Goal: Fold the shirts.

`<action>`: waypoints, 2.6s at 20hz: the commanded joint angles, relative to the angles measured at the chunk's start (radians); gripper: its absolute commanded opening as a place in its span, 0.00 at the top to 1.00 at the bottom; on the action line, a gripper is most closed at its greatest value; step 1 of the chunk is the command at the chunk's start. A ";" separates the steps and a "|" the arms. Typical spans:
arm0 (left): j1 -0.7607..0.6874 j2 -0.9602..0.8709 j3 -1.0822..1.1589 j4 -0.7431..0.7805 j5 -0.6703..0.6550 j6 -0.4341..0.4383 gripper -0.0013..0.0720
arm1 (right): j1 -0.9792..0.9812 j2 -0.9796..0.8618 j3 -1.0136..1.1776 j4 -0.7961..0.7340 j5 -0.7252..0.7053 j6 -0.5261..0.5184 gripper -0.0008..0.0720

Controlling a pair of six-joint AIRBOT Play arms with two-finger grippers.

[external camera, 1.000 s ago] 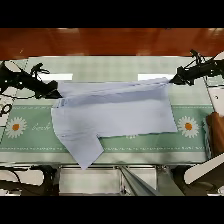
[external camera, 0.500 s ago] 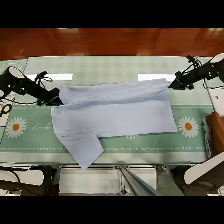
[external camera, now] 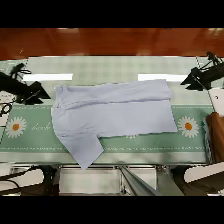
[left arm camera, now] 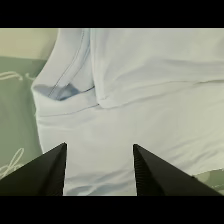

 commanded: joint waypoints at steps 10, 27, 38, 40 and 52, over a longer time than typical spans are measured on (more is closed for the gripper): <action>0.385 0.469 -0.858 -0.221 0.084 0.121 0.29 | -0.150 0.511 -0.919 0.397 -0.296 -0.352 0.42; -0.081 0.317 -0.905 -0.340 0.336 0.134 0.50 | -0.159 0.537 -0.918 0.423 -0.283 -0.343 0.42; -0.078 0.357 -0.845 -0.389 0.272 0.162 0.95 | -0.339 0.522 -0.973 0.041 -0.172 -0.154 0.42; -0.078 0.362 -0.845 -0.390 0.272 0.162 0.95 | -0.339 0.490 -0.973 0.060 -0.174 -0.158 0.42; -0.078 0.362 -0.845 -0.390 0.275 0.161 0.95 | -0.164 0.330 -0.970 0.213 -0.272 -0.240 0.42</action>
